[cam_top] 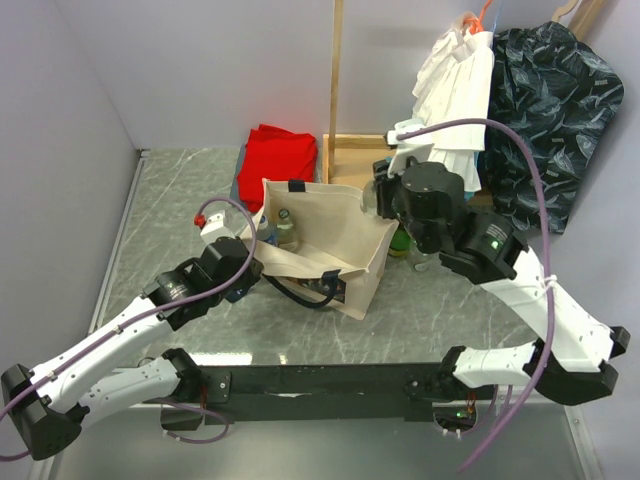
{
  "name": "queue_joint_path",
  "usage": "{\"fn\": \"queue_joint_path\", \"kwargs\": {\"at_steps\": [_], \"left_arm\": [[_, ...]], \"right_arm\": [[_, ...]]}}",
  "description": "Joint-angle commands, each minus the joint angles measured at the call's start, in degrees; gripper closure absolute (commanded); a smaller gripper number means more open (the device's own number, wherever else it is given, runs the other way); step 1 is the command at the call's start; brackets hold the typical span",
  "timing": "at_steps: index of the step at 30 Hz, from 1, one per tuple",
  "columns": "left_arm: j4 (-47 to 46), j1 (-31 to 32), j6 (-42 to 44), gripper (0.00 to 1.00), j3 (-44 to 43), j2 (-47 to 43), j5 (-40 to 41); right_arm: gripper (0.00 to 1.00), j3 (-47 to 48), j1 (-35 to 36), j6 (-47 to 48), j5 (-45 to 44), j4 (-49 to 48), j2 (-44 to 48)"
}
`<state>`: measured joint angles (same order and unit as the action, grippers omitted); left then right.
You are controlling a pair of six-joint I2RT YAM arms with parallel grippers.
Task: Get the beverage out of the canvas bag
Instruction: Take out the drink from the canvas bag, then place the drink at the center of the board.
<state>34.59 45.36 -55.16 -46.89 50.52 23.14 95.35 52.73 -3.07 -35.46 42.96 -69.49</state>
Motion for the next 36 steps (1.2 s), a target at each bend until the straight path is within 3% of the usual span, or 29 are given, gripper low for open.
{"fn": "queue_joint_path", "kwargs": {"at_steps": [1, 21, 36], "left_arm": [[-0.84, 0.25, 1.01, 0.82, -1.18, 0.19, -1.60], [-1.36, 0.25, 1.72, 0.83, -2.59, 2.13, -2.48], [-1.63, 0.25, 2.25, 0.83, -2.76, 2.56, -2.66]], "right_arm": [[1.00, 2.21, -0.26, 0.61, -6.02, -7.89, 4.72], [1.00, -1.74, -0.26, -2.38, -14.37, -3.50, 12.98], [1.00, -6.84, -1.05, -11.42, -17.27, 3.88, 16.23]]}}
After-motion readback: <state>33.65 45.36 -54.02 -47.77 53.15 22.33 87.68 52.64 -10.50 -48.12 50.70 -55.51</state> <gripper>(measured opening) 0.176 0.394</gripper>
